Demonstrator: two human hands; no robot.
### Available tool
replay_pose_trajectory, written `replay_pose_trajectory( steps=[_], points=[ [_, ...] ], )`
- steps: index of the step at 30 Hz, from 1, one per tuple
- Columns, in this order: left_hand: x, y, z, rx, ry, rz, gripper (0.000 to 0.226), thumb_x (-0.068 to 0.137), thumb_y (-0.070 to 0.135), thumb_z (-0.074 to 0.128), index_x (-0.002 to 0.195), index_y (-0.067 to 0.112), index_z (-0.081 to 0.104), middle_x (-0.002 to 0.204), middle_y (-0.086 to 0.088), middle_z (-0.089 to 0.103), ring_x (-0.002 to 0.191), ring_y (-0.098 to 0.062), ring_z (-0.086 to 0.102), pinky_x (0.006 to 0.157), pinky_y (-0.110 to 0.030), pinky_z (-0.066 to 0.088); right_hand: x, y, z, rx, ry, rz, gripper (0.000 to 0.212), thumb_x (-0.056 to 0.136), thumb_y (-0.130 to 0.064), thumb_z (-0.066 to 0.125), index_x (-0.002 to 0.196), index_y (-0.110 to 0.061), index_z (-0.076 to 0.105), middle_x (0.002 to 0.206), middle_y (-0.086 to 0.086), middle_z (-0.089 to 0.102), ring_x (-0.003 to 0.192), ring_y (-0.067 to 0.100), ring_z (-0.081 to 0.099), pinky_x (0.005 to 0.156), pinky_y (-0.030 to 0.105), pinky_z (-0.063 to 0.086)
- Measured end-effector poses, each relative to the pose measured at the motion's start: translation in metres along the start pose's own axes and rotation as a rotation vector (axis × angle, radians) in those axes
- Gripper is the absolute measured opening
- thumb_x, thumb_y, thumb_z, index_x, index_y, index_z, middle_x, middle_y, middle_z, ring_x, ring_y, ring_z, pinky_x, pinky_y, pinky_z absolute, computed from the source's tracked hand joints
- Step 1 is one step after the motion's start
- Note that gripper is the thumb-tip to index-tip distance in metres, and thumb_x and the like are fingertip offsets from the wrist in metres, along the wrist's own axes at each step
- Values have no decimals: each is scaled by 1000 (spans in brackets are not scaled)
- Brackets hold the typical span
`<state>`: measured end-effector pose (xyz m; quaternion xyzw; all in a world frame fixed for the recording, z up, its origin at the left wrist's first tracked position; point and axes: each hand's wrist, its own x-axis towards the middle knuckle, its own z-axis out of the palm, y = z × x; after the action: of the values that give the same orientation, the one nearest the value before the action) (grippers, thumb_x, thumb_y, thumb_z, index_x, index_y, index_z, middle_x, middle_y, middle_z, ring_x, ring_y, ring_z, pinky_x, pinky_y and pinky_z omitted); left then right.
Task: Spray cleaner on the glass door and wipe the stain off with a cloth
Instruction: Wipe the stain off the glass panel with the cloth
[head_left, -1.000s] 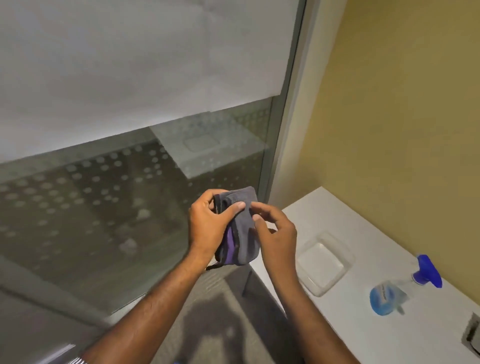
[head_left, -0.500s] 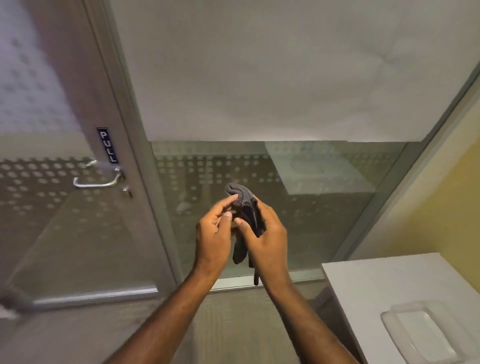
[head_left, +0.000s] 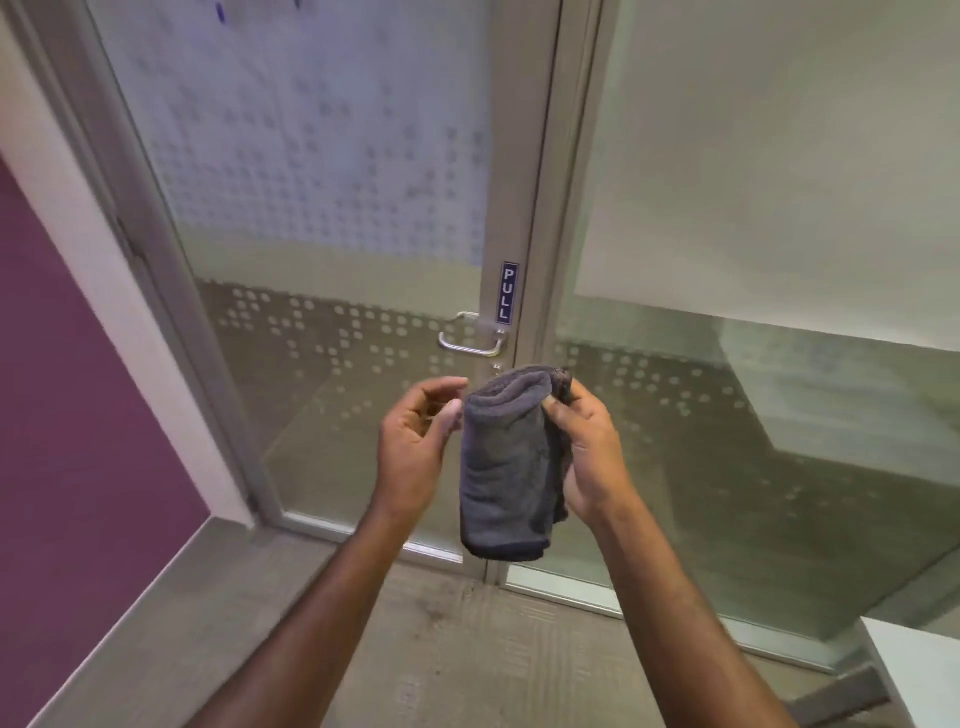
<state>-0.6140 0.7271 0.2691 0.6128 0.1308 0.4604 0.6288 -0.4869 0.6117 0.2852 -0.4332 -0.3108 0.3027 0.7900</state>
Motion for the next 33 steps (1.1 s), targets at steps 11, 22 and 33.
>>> replay_pose_trajectory(
  steps=[11,22,33],
  points=[
    [31,32,-129,8,-260,-4,49,97,0,55,145,8,55,149,2,60,140,-17,54,114,-27,45,32,62,138,269,-301,217,37,86,2,61,119,-10,52,105,13,73,86,18,74,78,28,62],
    [88,17,-227,38,-106,-11,59,95,34,68,139,-3,54,154,-4,54,142,-23,52,118,-35,43,116,146,228,7,-278,170,15,91,8,61,100,-2,53,83,-2,74,72,3,71,69,15,55],
    [242,-19,-284,19,295,254,27,83,18,74,109,13,70,128,-2,73,121,-24,67,102,-30,53,249,204,310,180,-244,-134,28,95,-23,46,86,-25,73,82,-7,70,79,9,65,78,22,53]
  ],
)
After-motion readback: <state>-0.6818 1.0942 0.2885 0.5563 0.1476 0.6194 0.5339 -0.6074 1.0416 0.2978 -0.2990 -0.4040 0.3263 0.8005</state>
